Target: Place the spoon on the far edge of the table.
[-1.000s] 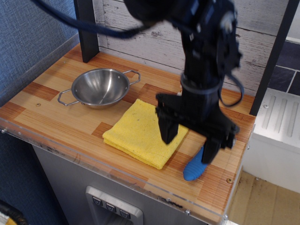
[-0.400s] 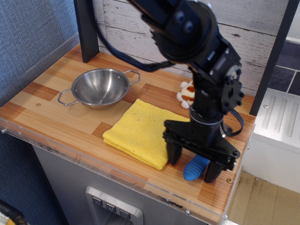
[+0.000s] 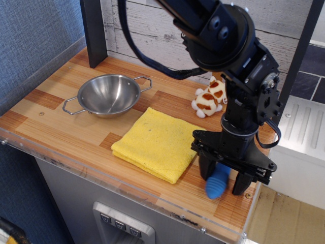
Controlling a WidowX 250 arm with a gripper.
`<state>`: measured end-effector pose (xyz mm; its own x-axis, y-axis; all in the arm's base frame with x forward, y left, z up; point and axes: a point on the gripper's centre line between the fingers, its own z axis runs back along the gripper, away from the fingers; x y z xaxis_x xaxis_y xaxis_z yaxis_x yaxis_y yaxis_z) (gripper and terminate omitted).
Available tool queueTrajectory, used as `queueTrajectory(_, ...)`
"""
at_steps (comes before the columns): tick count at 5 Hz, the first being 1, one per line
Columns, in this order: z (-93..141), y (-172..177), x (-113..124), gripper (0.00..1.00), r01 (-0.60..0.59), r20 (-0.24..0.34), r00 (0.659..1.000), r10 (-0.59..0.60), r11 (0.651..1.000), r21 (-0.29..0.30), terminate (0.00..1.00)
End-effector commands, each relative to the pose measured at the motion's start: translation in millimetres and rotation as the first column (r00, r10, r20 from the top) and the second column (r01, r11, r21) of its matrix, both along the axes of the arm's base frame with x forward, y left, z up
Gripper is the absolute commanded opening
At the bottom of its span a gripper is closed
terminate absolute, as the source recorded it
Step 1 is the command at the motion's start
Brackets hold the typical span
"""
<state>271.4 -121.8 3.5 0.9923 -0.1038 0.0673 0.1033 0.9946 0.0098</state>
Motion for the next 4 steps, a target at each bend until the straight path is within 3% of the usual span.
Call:
queueTrajectory(1, 4, 3, -5, 0.0, 0.012, -0.001, 1.0, -0.012, 1.0, 0.004, 0.0)
queueTrajectory(3, 27, 7, -4, 0.0, 0.001, 0.025, 1.0, 0.0, 1.0, -0.029, 0.0)
queueTrajectory(4, 64, 12, 0, 0.0, 0.021, 0.049, 0.999, -0.019, 0.999, -0.034, 0.0)
